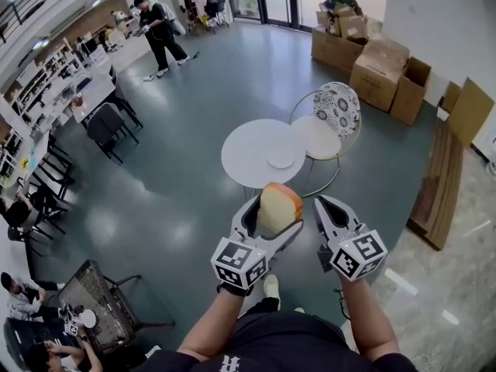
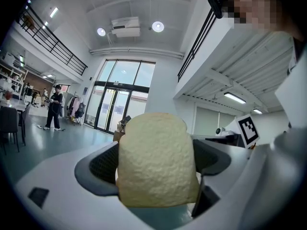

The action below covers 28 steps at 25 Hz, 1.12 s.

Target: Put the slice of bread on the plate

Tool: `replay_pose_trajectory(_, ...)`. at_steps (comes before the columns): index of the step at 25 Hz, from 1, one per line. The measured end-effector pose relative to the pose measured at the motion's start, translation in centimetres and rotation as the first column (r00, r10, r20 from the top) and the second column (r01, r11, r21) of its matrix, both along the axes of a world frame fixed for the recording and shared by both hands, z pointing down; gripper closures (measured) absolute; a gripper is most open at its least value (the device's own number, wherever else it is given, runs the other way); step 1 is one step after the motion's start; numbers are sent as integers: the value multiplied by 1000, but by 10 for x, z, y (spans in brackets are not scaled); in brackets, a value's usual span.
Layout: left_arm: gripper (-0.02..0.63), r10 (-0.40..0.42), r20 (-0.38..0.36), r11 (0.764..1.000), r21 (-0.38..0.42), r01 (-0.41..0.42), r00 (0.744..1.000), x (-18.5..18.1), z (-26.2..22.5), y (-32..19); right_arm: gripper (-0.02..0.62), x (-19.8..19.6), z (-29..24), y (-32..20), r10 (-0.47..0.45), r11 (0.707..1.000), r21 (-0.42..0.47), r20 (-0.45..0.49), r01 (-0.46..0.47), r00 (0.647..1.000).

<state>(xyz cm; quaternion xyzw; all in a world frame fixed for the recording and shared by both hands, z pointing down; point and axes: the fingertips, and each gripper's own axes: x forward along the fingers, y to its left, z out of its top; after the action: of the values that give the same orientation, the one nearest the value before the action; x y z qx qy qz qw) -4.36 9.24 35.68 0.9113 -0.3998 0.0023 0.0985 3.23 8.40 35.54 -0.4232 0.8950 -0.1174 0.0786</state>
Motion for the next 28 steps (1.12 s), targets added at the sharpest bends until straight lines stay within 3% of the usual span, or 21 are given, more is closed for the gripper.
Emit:
replay_pose_trajectory(13, 114, 76, -10, 997, 6, -76, 997, -36, 0, -118, 589, -31, -4, -107, 98, 995, 0, -9, -98, 995)
replay_pose_trajectory(21, 114, 98, -16, 995, -9, -98, 995, -29, 5, -162, 589, -25, -6, -149, 119, 993, 4, -8, -119, 993)
replay_pose_trajectory(28, 114, 67, -1, 998, -19, -67, 998, -20, 14, -214, 589, -18, -1, -207, 79, 997, 6, 9, -79, 997)
